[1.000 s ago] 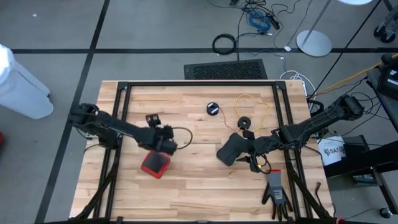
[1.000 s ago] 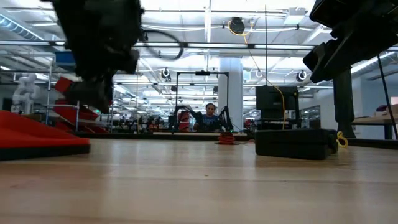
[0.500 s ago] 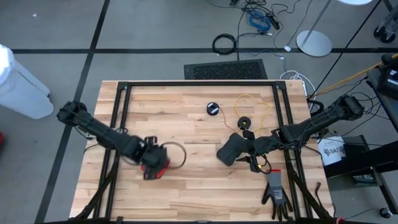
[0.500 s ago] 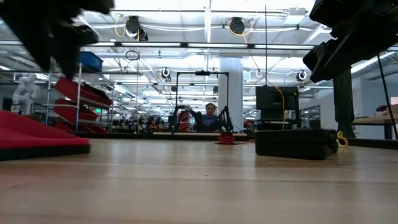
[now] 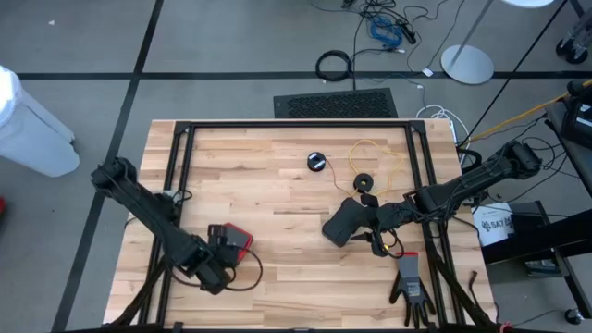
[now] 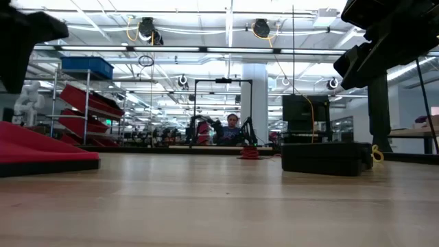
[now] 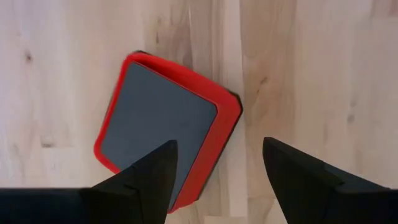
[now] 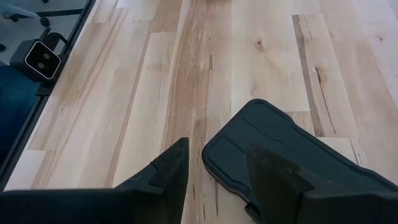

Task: Coil cords
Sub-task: Move the black-red case to the top left

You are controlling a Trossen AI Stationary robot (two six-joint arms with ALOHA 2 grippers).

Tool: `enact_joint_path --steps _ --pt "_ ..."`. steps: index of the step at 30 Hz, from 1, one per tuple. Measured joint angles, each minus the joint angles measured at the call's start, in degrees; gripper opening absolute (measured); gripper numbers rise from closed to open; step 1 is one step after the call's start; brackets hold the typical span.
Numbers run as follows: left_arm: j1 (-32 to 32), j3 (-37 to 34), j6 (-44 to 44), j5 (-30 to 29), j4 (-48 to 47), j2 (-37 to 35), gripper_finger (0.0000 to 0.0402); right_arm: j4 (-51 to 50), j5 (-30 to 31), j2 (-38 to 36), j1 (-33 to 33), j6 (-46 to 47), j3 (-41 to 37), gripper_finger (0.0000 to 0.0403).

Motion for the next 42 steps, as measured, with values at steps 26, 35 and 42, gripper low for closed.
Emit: enact_joint_path --steps 26,35,42 --pt "25.91 -5.80 24.12 -35.94 -0.11 14.06 0.0244 -0.32 0.00 0.00 0.00 -0.10 -0.02 0.0146" --pt "43.36 -6.03 41.27 -37.92 18.93 14.00 0.0244 -7.10 0.00 0.00 0.00 3.50 -0.02 0.0146" --pt "51.03 -4.76 43.65 -35.49 26.95 13.87 0.0244 -17.64 -2.98 0.00 0.16 11.85 -0.02 0.0146"
